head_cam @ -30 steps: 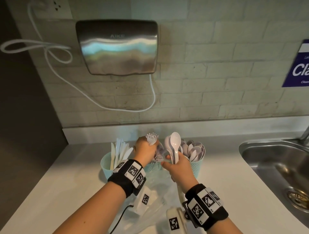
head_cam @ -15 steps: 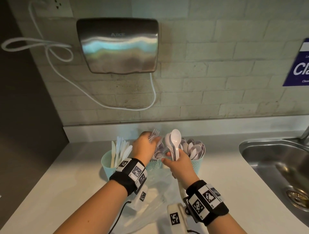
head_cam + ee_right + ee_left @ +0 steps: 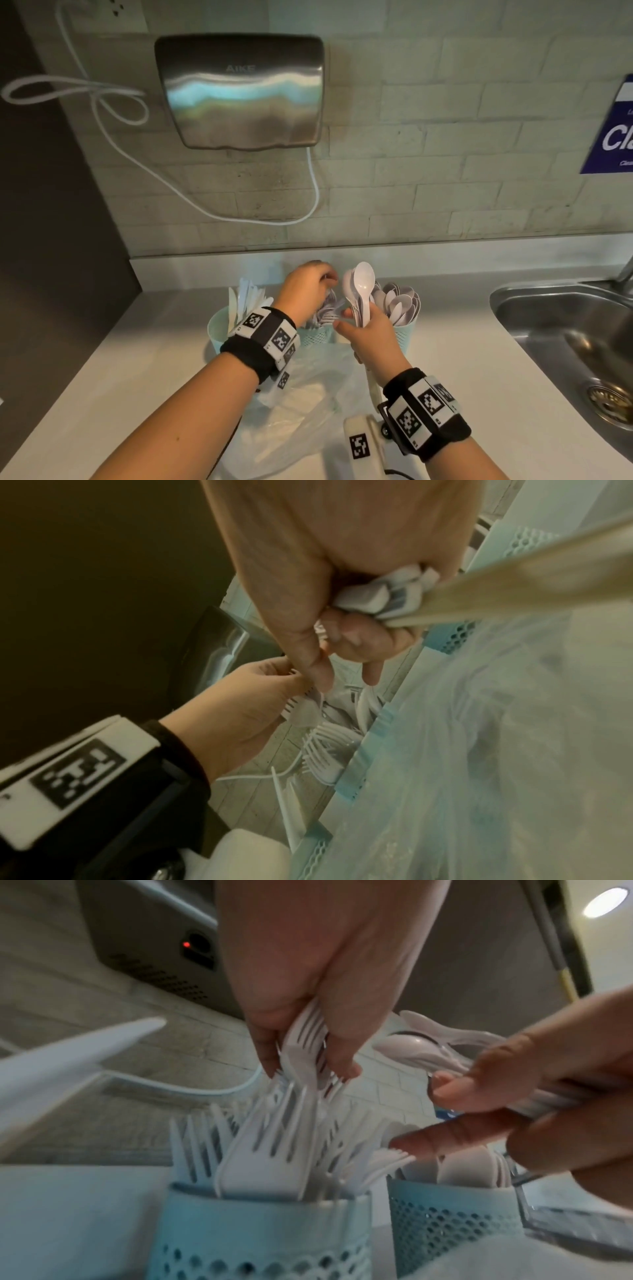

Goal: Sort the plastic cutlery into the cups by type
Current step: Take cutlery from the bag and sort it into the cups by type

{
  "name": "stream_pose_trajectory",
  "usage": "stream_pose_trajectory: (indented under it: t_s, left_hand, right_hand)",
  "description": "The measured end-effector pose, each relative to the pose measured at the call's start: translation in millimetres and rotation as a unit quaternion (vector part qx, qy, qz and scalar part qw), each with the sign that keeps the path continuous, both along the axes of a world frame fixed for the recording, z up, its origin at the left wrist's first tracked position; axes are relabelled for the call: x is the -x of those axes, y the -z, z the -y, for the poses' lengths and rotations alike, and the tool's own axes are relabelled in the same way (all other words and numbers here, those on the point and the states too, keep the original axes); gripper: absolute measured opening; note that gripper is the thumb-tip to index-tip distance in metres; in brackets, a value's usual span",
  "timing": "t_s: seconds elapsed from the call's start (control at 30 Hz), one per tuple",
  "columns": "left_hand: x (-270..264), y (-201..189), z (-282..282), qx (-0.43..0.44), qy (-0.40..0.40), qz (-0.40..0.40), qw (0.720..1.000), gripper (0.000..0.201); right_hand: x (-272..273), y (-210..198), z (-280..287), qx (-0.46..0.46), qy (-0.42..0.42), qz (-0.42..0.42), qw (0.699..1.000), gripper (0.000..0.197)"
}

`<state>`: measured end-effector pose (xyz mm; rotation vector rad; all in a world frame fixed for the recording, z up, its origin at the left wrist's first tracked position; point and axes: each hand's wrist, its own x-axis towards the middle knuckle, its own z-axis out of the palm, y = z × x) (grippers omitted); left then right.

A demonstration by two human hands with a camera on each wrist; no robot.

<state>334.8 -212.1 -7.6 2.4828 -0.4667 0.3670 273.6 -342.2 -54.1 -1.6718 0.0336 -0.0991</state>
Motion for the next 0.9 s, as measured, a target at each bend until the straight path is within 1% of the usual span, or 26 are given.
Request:
stream_pose_trajectory:
  t_s: [0.07, 0.13, 0.17, 0.2, 0.23, 0.27, 0.3, 0.33, 0.37, 0.43, 0.53, 0.57, 0.6, 0.67, 0.7, 0.77, 0.8, 0.83, 0.87, 0.9]
  left_hand:
    - [3.1, -5.1, -5.4, 0.113, 0.026, 0.0, 0.993, 0.013]
    - [5.3, -10.0, -10.2, 0.203, 0.046, -0.02, 0.978, 0.016]
    - [5.8, -10.6, -11.3, 0.221, 0.05, -0.046, 0.973, 0.02]
    - [6.6, -9.8, -10.7, 0.215, 0.053, -0.074, 0.972, 0.021]
    - [7.5, -7.2, -9.9, 0.181, 0.053, -0.092, 0.978, 0.019]
    - [8.8, -4.1, -9.4, 0.121, 0.049, -0.093, 0.987, 0.016]
    - [9.7, -0.6, -9.4, 0.047, 0.044, -0.076, 0.995, 0.018]
    - [9.1, 4.4, -9.6, -0.022, 0.039, -0.052, 0.998, 0.024]
    - [8.1, 8.1, -10.3, -0.072, 0.035, -0.034, 0.996, 0.027]
    - [7.2, 10.3, -10.3, -0.132, 0.026, -0.021, 0.991, 0.028]
    - [7.1, 7.8, -7.2, -0.212, 0.017, -0.053, 0.976, 0.038]
    - [8.4, 5.5, -6.0, -0.226, 0.02, -0.067, 0.972, 0.041]
    - [10.5, 2.9, -4.7, -0.222, 0.024, -0.086, 0.971, 0.043]
    - [15.3, -4.3, -4.0, -0.171, 0.032, -0.107, 0.979, 0.046]
    - [17.9, -8.0, -4.8, -0.128, 0.024, -0.093, 0.987, 0.045]
    - [24.3, -16.8, -6.0, -0.005, -0.011, -0.036, 0.999, 0.04]
    - [28.5, -21.5, -6.0, 0.056, -0.022, -0.033, 0.998, 0.041]
    - [33.3, -26.1, -5.9, 0.101, -0.02, -0.06, 0.993, 0.046]
    - [39.1, -30.0, -5.5, 0.129, -0.005, -0.109, 0.986, 0.05]
    - [44.7, -31.6, -4.5, 0.149, 0.015, -0.164, 0.975, 0.047]
  right_hand:
    - [0.6, 0.5, 2.1, 0.0, 0.0, -0.001, 1.0, 0.022]
    - [0.0, 1.2, 3.9, -0.002, 0.003, -0.002, 1.0, 0.022]
    - [-0.5, 1.5, 4.2, -0.002, 0.005, -0.002, 1.0, 0.021]
    - [-0.8, 1.9, 3.8, -0.001, 0.006, -0.002, 1.0, 0.021]
    - [-0.6, 2.1, 2.9, 0.001, 0.006, -0.003, 1.0, 0.021]
    - [0.0, 2.0, 1.6, 0.003, 0.005, -0.004, 1.0, 0.021]
    - [0.8, 1.9, 0.4, 0.004, 0.004, -0.005, 1.0, 0.021]
    - [1.4, 1.7, -0.6, 0.005, 0.003, -0.006, 1.0, 0.021]
    - [1.9, 1.7, -1.3, 0.005, 0.003, -0.006, 1.0, 0.021]
    - [2.8, 1.4, -1.7, 0.006, 0.004, -0.007, 1.0, 0.021]
    - [3.3, -0.1, -0.5, 0.004, 0.002, -0.008, 1.0, 0.02]
    - [3.6, -1.5, 0.4, 0.001, -0.001, -0.009, 1.0, 0.018]
    - [4.0, -3.0, 1.5, -0.009, -0.01, -0.011, 1.0, 0.016]
    - [6.1, -6.1, 3.4, -0.06, -0.042, -0.019, 0.997, 0.009]
    - [7.4, -7.9, 4.2, -0.096, -0.063, -0.024, 0.993, 0.005]
    - [9.8, -12.2, 6.0, -0.18, -0.107, -0.033, 0.977, 0.012]
    - [10.9, -15.0, 6.9, -0.219, -0.127, -0.04, 0.967, 0.015]
    - [12.6, -18.5, 7.4, -0.247, -0.145, -0.046, 0.957, 0.016]
    - [14.1, -21.8, 7.9, -0.262, -0.164, -0.046, 0.95, 0.016]
    - [15.6, -24.5, 7.7, -0.264, -0.179, -0.044, 0.947, 0.015]
